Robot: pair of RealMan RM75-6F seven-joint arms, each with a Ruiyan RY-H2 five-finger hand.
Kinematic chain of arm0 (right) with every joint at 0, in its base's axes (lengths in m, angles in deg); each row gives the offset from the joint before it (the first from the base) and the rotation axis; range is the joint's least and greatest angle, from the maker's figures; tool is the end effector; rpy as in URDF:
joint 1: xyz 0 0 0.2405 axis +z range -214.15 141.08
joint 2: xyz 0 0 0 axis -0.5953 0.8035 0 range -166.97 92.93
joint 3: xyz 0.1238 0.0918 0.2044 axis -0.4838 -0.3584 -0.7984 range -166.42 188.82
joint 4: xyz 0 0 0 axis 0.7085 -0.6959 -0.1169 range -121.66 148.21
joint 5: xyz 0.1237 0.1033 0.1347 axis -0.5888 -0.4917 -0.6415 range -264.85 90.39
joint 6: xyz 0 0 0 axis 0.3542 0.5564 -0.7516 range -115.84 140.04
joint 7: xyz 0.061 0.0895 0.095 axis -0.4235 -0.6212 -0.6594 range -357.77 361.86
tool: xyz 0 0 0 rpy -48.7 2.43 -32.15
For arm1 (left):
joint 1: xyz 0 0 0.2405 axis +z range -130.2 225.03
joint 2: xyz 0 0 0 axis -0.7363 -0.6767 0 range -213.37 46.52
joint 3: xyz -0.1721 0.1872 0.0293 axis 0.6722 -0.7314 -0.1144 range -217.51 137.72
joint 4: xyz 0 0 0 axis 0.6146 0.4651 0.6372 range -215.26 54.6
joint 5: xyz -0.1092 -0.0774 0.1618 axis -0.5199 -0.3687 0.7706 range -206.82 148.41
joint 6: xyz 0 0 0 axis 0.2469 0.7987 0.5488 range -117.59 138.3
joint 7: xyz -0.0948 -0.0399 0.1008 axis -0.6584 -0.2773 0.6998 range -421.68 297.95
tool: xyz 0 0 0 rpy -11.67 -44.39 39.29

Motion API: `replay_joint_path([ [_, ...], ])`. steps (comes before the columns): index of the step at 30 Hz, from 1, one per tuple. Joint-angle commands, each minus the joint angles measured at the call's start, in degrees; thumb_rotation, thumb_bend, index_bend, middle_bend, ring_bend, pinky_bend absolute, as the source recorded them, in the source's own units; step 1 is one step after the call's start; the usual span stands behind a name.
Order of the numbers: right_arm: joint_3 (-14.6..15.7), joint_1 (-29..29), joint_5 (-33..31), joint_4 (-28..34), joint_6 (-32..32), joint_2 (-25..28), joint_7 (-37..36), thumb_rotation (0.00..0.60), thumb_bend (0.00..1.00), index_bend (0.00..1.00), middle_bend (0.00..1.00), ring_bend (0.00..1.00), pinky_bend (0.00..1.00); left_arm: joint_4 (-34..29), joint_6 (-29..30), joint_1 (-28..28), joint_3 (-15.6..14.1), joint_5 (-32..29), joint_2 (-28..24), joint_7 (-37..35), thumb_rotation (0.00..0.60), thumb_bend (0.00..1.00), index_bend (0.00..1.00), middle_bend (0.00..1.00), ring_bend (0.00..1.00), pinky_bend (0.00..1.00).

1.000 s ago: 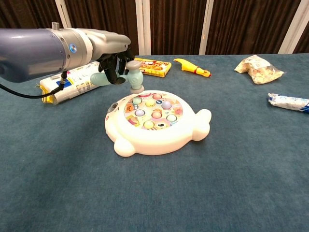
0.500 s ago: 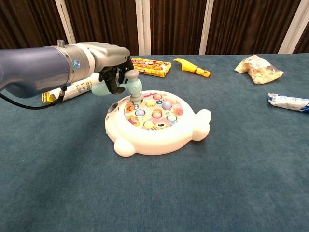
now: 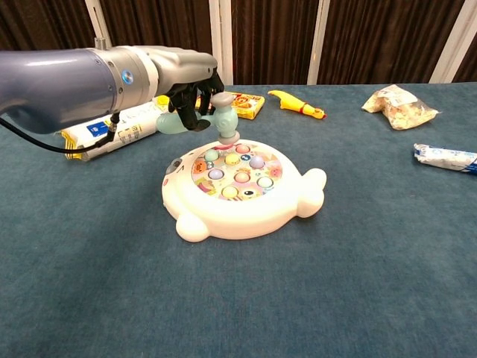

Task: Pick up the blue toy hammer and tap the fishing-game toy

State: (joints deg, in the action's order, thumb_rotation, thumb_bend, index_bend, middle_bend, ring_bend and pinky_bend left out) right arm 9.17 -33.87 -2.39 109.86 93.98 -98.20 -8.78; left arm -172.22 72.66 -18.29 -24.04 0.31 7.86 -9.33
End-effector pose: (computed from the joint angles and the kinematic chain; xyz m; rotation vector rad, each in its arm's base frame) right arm -0.3136 -0.1648 0.1600 1.2982 -1.1484 0.9829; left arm -0.0199 0.3771 -0.0200 -1.8940 -0.7219 -0.7521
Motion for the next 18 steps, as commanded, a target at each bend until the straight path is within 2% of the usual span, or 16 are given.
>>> replay_joint_path([
  [1, -0.03, 0.00, -0.04, 0.05, -0.01, 0.03, -0.09, 0.600, 0.26, 0.00, 0.00, 0.00, 0.00, -0.33, 0.27, -0.50, 0.01, -0.62, 0.13, 0.48, 0.600, 0.66, 0.63, 0.60, 0.41, 0.52],
  [18, -0.04, 0.07, -0.15, 0.06, -0.26, 0.15, -0.50, 0.600, 0.26, 0.00, 0.00, 0.00, 0.00, 3.45, -0.55, -2.15, -2.35, -2.23, 3.98, 1.28, 0.600, 0.66, 0.63, 0.60, 0.41, 0.52],
])
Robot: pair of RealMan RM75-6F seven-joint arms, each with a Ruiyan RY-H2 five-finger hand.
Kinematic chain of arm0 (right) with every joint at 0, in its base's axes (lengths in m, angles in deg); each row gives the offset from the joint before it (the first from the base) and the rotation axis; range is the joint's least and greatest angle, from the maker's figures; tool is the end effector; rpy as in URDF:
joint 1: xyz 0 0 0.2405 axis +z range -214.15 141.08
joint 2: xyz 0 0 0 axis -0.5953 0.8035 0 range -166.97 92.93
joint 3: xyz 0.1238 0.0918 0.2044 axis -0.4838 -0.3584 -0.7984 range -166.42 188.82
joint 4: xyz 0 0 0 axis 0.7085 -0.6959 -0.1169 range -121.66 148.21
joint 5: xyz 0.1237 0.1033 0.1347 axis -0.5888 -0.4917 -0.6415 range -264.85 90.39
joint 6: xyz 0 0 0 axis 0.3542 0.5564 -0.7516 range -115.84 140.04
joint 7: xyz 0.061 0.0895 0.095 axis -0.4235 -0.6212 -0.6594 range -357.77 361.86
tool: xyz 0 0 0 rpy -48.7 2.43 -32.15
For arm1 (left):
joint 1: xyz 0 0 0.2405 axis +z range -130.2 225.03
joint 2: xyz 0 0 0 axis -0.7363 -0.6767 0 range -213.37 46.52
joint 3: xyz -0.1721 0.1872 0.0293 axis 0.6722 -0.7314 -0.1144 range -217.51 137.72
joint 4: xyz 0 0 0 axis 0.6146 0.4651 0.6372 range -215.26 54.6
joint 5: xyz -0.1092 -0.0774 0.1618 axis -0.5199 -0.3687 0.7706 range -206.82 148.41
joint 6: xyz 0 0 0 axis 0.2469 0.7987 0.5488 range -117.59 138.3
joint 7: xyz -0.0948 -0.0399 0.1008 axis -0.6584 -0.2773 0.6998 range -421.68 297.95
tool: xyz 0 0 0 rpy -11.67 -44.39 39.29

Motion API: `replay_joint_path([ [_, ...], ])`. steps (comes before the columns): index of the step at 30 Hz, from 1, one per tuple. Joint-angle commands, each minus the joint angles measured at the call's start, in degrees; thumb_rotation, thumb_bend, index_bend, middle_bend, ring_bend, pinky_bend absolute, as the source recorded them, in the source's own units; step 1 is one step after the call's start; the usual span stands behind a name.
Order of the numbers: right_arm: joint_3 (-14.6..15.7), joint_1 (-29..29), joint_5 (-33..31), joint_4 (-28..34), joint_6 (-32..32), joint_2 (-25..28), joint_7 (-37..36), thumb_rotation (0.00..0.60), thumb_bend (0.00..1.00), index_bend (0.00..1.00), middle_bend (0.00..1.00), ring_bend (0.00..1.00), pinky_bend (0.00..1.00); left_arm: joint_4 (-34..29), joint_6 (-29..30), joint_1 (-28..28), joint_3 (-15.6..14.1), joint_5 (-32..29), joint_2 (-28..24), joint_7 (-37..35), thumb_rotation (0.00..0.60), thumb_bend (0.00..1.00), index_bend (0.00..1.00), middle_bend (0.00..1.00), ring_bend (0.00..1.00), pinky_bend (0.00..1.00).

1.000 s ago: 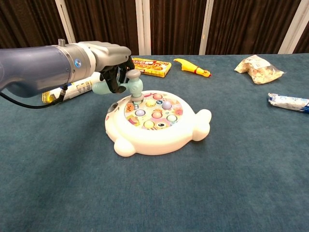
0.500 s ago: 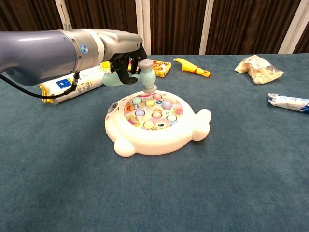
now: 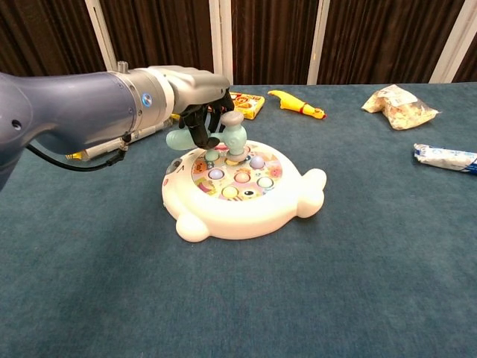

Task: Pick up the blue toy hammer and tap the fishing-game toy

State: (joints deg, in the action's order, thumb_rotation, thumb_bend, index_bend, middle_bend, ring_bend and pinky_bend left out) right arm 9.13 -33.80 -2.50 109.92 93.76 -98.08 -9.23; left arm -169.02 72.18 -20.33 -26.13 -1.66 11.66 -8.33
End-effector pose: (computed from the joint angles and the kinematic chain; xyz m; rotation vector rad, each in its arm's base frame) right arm -0.3137 -0.1653 0.1603 1.2954 -1.1560 0.9859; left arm -0.0195 0.3711 -0.0452 -1.9400 -0.7147 -0.6979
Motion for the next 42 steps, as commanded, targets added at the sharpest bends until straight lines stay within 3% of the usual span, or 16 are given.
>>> replay_joint_path([
  [1, -0.01, 0.01, -0.09, 0.00, -0.08, 0.04, -0.13, 0.600, 0.26, 0.00, 0.00, 0.00, 0.00, 0.44, -0.08, -0.14, -0.39, -0.50, 0.28, 0.42, 0.600, 0.66, 0.63, 0.60, 0.41, 0.52],
  [14, 0.03, 0.00, 0.06, 0.12, -0.05, 0.09, -0.20, 0.600, 0.26, 0.00, 0.00, 0.00, 0.00, -1.45, 1.51, -0.41, 0.80, 1.01, -1.01, -0.52, 0.600, 0.66, 0.63, 0.60, 0.41, 0.52],
  [20, -0.21, 0.05, -0.05, -0.59, 0.17, -0.17, 0.07, 0.600, 0.26, 0.00, 0.00, 0.00, 0.00, -10.83, 6.22, 3.55, 1.05, 2.95, -6.94, -3.84, 0.600, 0.66, 0.63, 0.60, 0.41, 0.52],
  [28, -0.42, 0.03, -0.47, -0.74, 0.22, -0.33, 0.69, 0.600, 0.26, 0.00, 0.00, 0.00, 0.00, -17.83, 9.02, 11.49, -5.46, 9.08, -13.19, -9.63, 0.600, 0.66, 0.63, 0.60, 0.41, 0.52],
  [35, -0.09, -0.13, 0.31, -0.38, 0.74, -0.65, 2.01, 0.600, 0.26, 0.00, 0.00, 0.00, 0.00, -17.40, 9.36, 17.97, -11.76, 16.89, -16.87, -15.03, 0.600, 0.66, 0.63, 0.60, 0.41, 0.52],
  [42, 0.27, -0.40, 1.04, 0.08, 1.30, -0.67, 2.76, 0.600, 0.26, 0.00, 0.00, 0.00, 0.00, -14.63, 8.99, 21.83, -14.63, 21.28, -17.21, -17.93, 0.600, 0.66, 0.63, 0.60, 0.41, 0.52],
])
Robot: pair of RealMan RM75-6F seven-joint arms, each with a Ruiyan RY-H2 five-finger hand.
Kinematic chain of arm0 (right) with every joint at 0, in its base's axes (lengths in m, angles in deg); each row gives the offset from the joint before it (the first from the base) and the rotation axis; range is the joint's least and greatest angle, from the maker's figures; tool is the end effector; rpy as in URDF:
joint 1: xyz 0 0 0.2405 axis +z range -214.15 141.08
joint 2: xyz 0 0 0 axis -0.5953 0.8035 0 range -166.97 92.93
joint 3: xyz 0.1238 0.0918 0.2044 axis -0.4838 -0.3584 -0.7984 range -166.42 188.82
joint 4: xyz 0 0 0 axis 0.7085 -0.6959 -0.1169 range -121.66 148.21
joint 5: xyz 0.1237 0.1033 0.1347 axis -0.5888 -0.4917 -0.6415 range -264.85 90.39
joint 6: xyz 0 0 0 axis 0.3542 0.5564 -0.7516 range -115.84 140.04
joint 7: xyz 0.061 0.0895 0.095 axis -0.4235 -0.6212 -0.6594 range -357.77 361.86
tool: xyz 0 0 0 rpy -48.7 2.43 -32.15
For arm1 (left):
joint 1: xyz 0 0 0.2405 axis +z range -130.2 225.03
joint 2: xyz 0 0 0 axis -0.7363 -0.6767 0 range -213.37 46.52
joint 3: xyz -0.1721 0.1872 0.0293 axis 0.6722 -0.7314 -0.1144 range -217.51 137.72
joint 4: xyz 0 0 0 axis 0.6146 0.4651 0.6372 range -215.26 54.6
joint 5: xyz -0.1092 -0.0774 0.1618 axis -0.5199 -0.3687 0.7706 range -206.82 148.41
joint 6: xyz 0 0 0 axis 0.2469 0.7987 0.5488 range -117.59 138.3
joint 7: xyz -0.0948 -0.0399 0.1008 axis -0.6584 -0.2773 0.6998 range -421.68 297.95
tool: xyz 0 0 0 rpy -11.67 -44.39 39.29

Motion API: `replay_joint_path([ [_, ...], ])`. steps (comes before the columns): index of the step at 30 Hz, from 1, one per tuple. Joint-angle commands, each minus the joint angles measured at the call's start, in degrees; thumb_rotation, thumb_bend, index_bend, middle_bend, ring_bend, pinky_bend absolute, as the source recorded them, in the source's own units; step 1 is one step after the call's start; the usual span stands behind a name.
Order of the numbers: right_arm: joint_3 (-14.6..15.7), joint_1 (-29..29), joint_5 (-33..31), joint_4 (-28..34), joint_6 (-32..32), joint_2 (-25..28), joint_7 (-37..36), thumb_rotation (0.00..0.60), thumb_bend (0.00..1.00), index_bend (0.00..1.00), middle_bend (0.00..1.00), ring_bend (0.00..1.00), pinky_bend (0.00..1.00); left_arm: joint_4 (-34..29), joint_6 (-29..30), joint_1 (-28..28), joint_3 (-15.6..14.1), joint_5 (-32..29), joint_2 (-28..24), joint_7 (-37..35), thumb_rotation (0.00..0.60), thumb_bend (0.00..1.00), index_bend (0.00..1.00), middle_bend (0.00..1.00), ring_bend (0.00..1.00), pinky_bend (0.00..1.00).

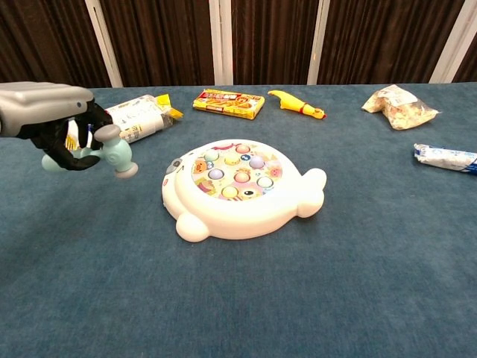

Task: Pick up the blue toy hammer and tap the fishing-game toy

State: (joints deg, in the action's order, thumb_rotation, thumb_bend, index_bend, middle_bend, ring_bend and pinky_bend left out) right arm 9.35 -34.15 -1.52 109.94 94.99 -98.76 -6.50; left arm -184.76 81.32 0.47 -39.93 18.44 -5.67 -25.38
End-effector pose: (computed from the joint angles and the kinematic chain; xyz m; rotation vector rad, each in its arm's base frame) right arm -0.3106 -0.1628 0.1579 1.3164 -1.1132 0.9748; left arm -0.1532 0.3111 0.0345 -1.8066 -0.8434 -0.6953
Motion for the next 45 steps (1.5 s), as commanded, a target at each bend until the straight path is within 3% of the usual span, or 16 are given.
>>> replay_joint_path([
  [1, 0.09, -0.10, 0.08, 0.16, 0.10, 0.05, 0.00, 0.600, 0.26, 0.00, 0.00, 0.00, 0.00, 1.56, -0.31, 1.41, -1.07, 1.52, 0.33, -1.03, 0.600, 0.66, 0.63, 0.60, 0.41, 0.52],
  [26, 0.16, -0.21, 0.08, 0.67, 0.09, 0.40, -0.48, 0.600, 0.26, 0.00, 0.00, 0.00, 0.00, 11.68, -2.94, 6.82, -1.64, 7.03, 8.92, -1.48, 0.600, 0.65, 0.59, 0.58, 0.41, 0.51],
  [37, 0.22, -0.28, 0.38, 0.68, 0.32, 0.41, -0.35, 0.600, 0.26, 0.00, 0.00, 0.00, 0.00, 12.44, -4.05, 8.50, -0.83, 8.24, 8.85, -1.47, 0.600, 0.45, 0.51, 0.50, 0.37, 0.49],
  [45, 0.29, -0.32, 0.54, 0.71, 0.41, 0.45, -0.30, 0.600, 0.26, 0.00, 0.00, 0.00, 0.00, 12.61, -4.32, 9.27, -0.01, 8.54, 8.84, -0.59, 0.600, 0.42, 0.48, 0.46, 0.34, 0.45],
])
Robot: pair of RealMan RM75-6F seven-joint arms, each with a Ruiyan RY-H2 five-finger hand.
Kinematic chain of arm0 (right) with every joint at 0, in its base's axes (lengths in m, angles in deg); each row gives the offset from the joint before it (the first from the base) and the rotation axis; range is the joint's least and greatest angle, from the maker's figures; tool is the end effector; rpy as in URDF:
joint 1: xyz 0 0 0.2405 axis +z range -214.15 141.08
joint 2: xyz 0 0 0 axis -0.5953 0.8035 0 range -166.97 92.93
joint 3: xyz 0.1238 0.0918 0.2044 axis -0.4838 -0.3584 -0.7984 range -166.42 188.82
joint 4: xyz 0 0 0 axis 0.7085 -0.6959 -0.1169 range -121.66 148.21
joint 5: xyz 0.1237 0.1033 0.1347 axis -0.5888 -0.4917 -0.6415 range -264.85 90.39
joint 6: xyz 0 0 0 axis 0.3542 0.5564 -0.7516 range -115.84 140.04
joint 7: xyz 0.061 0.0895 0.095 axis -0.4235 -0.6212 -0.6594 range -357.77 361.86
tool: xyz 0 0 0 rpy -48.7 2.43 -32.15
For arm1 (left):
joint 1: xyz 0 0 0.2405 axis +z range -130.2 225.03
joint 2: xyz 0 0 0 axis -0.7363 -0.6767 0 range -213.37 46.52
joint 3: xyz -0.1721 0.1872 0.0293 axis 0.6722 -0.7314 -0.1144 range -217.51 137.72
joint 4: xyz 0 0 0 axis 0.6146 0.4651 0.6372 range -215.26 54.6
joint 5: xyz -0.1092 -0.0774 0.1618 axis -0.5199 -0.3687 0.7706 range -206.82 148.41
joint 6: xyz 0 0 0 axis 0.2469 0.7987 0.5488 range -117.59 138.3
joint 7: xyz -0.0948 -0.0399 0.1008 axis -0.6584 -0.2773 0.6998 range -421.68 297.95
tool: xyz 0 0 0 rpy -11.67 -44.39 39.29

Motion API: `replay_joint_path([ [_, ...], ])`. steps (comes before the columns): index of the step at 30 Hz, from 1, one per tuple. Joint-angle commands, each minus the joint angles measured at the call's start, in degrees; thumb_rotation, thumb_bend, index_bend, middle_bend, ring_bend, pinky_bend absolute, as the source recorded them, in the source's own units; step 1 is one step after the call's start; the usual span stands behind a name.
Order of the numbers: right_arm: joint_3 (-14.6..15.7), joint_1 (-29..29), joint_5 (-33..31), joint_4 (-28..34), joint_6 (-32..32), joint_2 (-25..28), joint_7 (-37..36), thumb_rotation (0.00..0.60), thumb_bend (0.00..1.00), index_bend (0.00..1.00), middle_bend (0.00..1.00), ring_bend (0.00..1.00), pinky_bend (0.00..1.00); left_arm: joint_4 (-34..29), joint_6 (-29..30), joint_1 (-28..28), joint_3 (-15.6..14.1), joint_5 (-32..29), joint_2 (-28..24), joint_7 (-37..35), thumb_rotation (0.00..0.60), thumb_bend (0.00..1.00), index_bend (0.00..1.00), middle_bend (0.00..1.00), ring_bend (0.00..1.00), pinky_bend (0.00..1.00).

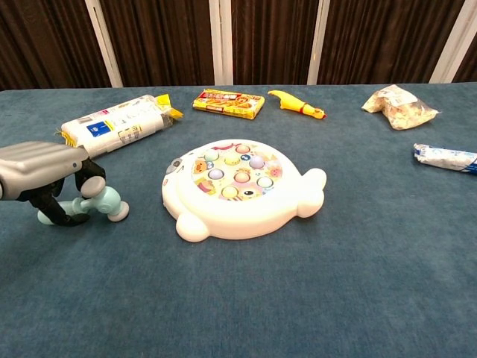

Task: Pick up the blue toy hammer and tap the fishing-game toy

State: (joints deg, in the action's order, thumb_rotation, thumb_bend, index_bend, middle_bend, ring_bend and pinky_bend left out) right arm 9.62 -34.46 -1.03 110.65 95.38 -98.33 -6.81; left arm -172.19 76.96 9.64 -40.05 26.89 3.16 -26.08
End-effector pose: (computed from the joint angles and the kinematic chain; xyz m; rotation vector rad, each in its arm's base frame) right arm -0.3084 -0.1601 0.1590 1.3157 -1.1195 0.9836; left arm -0.1991 0.2922 -0.0096 -1.8364 -0.8453 -0.6326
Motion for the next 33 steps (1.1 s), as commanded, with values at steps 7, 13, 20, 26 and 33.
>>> replay_joint_path([
  [7, 0.09, -0.05, 0.23, 0.12, 0.12, 0.04, 0.09, 0.600, 0.26, 0.00, 0.00, 0.00, 0.00, -0.17, 0.44, 0.66, 0.97, 0.65, -0.20, 0.85, 0.600, 0.39, 0.46, 0.43, 0.33, 0.43],
  [13, 0.16, -0.09, 0.36, 0.15, 0.19, 0.08, 0.06, 0.600, 0.26, 0.00, 0.00, 0.00, 0.00, -0.52, 0.72, 1.14, 1.59, 0.13, -0.33, 2.10, 0.600, 0.25, 0.42, 0.35, 0.26, 0.38],
  [20, 0.21, -0.12, 0.44, 0.27, 0.23, 0.16, 0.07, 0.600, 0.26, 0.00, 0.00, 0.00, 0.00, -0.68, 1.08, 1.70, 2.07, -0.03, -0.50, 3.01, 0.600, 0.18, 0.36, 0.29, 0.23, 0.34],
  [26, 0.28, -0.16, 0.57, 0.25, 0.30, 0.21, 0.08, 0.600, 0.26, 0.00, 0.00, 0.00, 0.00, -1.65, 2.38, 3.03, 2.68, 0.91, -1.35, 1.25, 0.600, 0.09, 0.26, 0.21, 0.16, 0.27],
  [33, 0.30, -0.13, 0.76, 0.00, 0.35, 0.37, 0.36, 0.600, 0.26, 0.00, 0.00, 0.00, 0.00, -7.78, 6.58, 6.75, 0.50, 7.24, -6.42, -3.00, 0.600, 0.03, 0.06, 0.04, 0.00, 0.13],
])
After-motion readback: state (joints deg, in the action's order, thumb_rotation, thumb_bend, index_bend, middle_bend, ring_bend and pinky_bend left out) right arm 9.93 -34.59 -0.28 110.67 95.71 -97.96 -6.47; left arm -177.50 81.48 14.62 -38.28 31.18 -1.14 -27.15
